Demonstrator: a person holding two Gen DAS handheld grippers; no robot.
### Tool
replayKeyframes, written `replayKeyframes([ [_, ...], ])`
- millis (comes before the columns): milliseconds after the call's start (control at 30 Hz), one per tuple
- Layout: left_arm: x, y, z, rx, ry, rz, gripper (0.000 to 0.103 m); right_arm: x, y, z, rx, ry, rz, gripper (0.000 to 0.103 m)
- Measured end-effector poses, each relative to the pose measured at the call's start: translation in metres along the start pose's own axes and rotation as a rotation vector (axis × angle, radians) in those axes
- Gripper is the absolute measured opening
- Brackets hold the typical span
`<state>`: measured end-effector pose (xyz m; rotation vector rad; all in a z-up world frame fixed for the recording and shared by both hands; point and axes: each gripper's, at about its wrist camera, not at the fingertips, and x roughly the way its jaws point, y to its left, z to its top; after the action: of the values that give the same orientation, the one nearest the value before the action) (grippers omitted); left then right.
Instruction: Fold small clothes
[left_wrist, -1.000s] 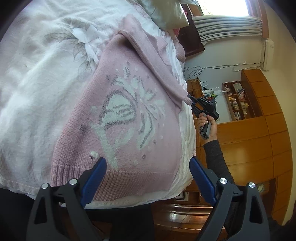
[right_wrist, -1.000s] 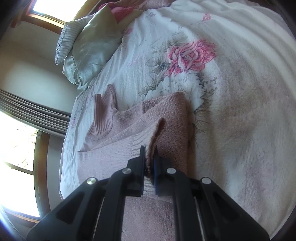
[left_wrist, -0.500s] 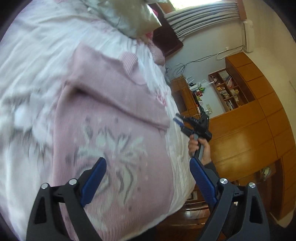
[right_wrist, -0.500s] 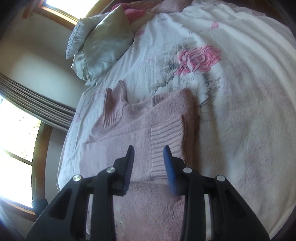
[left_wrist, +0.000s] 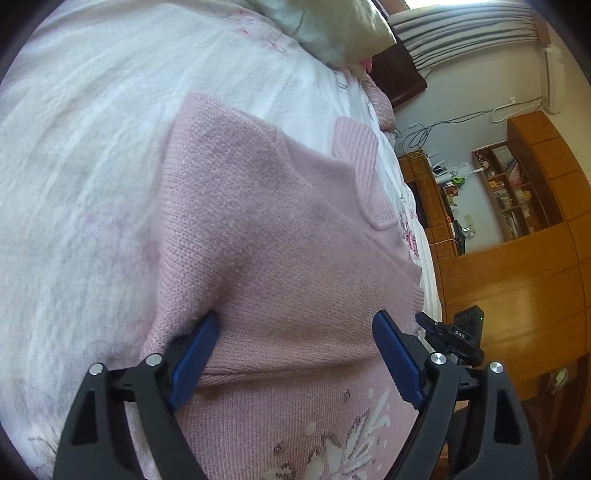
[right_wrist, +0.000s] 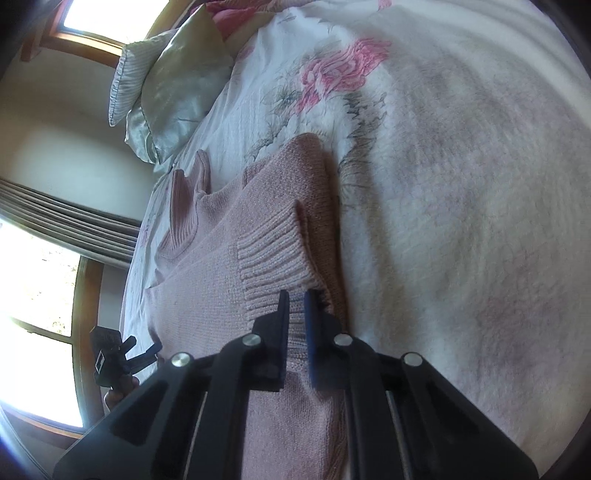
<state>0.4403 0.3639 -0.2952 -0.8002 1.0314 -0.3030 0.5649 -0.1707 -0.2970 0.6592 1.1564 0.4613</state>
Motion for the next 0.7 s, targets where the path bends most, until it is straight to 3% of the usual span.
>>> replayKeyframes([
  [100,-0.017,-0.009,-0.001,-0.006,0.002,0.002,0.091,-0.017,0.002,0.000,0.032,-0.050,0.019,0.029],
  [300,-0.023,-0.053,0.032,0.110,-0.044,-0.016,0.094,-0.011,0.033,0.020,-0.017,-0.070,0.044,0.029],
  [367,-0.015,-0.047,0.052,0.064,-0.073,0.005,0.095,0.003,0.032,0.029,0.012,-0.066,0.044,0.029],
  [500,0.010,-0.016,0.072,-0.033,-0.054,0.076,0.095,0.026,0.022,0.037,0.036,-0.055,0.013,0.027],
  [600,0.020,-0.008,0.073,-0.019,-0.039,0.079,0.095,0.031,0.013,0.041,0.045,-0.044,0.016,0.022],
  [700,0.020,-0.011,0.078,-0.010,-0.028,0.086,0.097,0.024,0.031,0.060,-0.009,-0.050,0.000,0.029],
])
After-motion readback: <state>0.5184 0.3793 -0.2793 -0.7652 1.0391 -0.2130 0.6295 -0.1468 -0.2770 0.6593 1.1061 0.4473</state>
